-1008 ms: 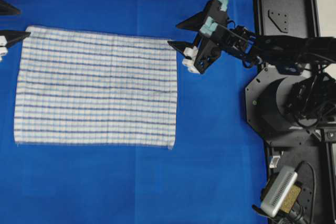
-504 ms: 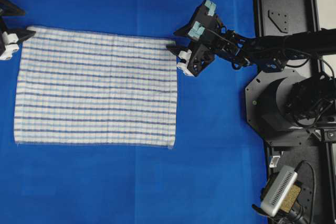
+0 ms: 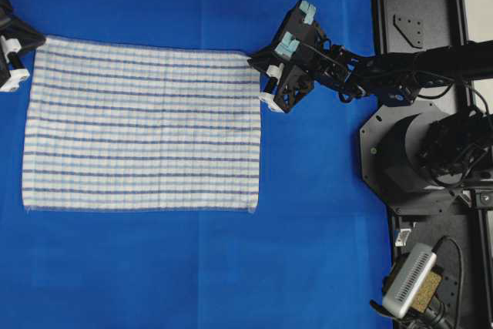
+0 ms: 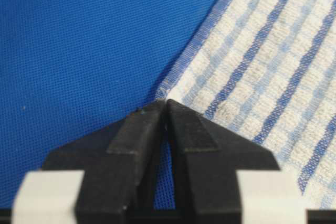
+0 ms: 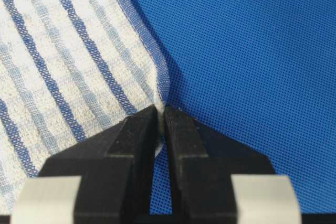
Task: Fold the blue towel.
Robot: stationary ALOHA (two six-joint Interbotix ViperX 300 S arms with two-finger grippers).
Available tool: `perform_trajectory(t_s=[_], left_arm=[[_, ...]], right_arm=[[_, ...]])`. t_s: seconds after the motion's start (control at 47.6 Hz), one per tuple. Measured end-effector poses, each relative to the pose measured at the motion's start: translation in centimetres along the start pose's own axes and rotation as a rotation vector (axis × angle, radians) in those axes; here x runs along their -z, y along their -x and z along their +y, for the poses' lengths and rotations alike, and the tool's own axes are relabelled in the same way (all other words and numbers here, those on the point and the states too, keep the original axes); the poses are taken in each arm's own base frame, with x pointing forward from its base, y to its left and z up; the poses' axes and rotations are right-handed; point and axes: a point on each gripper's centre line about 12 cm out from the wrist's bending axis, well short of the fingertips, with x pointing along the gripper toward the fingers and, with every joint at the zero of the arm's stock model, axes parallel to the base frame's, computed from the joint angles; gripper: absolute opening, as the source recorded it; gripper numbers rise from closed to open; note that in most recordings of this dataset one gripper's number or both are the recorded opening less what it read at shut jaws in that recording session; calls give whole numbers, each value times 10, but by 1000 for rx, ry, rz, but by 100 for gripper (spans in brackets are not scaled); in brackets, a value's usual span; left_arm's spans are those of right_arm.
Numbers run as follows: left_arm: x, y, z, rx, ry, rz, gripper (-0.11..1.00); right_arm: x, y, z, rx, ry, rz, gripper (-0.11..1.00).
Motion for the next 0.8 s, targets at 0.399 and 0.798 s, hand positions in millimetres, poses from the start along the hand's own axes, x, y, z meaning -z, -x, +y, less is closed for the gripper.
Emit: perform_trajectory(t_s=[0.399, 0.798], left_arm=[[-4, 4, -2, 6, -8, -5, 2], [-25, 24, -13, 39, -33, -44, 2]], right_arm=[[-9, 6, 2, -7, 0, -35, 17], [-24, 26, 6, -28, 0, -61, 17]])
